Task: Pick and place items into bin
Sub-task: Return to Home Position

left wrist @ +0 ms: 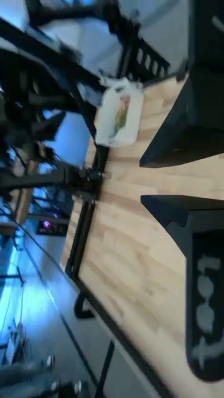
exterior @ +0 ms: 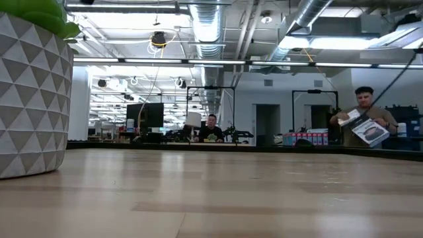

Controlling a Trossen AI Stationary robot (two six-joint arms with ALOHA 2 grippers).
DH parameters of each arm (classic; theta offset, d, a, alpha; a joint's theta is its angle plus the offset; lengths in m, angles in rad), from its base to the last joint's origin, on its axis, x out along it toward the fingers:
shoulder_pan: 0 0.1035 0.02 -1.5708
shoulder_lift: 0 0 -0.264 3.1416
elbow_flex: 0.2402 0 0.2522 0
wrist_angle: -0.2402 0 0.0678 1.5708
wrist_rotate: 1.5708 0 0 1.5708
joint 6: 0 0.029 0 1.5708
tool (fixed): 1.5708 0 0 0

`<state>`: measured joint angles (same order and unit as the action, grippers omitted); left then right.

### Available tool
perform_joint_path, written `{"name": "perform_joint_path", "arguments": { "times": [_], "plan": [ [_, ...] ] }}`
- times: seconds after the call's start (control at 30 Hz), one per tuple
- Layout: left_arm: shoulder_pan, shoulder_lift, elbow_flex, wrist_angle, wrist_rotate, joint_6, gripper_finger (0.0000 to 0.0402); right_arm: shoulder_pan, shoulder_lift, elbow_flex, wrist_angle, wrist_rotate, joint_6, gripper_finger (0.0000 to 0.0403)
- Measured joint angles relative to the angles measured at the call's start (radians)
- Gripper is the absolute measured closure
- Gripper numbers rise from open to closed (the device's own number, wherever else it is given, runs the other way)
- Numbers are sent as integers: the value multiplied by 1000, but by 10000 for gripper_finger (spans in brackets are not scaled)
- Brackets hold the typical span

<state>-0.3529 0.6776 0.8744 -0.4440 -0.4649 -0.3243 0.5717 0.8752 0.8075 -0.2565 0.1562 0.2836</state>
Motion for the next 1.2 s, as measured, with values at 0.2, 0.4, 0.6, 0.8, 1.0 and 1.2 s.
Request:
{"name": "perform_joint_path", "arguments": {
  "times": [0.2,0.4,0.6,0.8,1.0,1.2],
  "plan": [
    [0,-220,-357,324,40,6,330,-130,-255,-393,363,-149,-18,268],
    [1,-466,-506,374,41,-8,330,-242,-478,-509,362,-172,-21,267],
    [1,-678,-510,281,38,20,330,-276,-681,-581,374,-287,-104,264],
    [1,-672,-503,263,60,25,330,-275,-855,-682,362,-291,-109,268],
    [1,-663,-524,322,30,31,330,-275,-864,-742,414,-291,-109,269],
    [1,-666,-656,590,55,110,330,-294,-872,-799,498,-281,-157,267]
  ]
}}
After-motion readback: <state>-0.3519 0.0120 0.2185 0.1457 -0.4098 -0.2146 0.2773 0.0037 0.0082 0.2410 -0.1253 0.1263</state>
